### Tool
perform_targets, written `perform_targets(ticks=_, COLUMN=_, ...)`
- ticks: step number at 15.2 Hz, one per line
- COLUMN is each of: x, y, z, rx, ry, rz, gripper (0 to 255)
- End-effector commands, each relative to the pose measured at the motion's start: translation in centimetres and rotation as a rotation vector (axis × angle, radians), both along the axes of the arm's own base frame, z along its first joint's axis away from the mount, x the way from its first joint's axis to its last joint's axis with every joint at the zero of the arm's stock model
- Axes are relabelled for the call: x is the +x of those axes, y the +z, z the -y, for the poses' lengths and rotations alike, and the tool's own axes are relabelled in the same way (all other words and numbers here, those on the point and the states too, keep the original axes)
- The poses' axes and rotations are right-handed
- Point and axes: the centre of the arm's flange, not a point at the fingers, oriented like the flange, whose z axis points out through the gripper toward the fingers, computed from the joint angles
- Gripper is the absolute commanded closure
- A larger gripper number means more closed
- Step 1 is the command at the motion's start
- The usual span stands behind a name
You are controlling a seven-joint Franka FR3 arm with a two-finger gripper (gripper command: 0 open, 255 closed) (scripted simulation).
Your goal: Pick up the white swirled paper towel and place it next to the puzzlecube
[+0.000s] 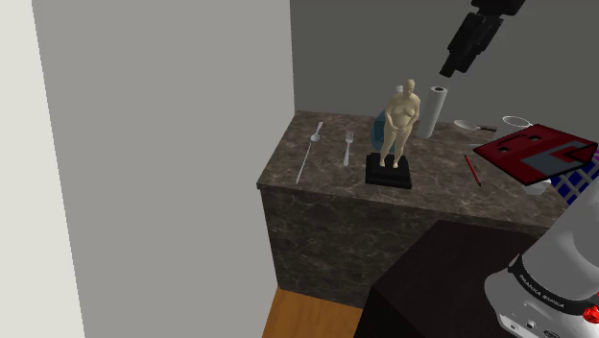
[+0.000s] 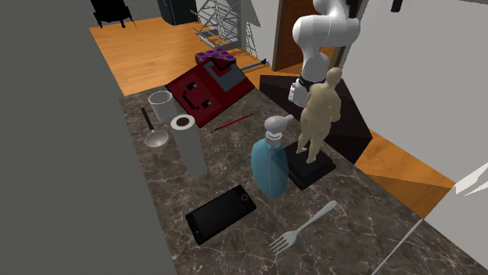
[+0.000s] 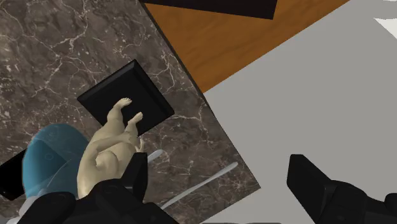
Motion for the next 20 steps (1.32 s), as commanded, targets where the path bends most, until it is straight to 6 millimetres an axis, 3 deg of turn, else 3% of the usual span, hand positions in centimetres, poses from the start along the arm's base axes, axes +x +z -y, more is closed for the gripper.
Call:
perform_targets(ticks=1, x=0.0, y=0.0, z=0.0, rx=0.0, ry=0.0, rz=0.0, gripper=0)
perform_targets(ticks=20, x=9.9, y=-9.8, z=19.7, rx=-0.102, ry=0.092, rz=-0.044, gripper=0)
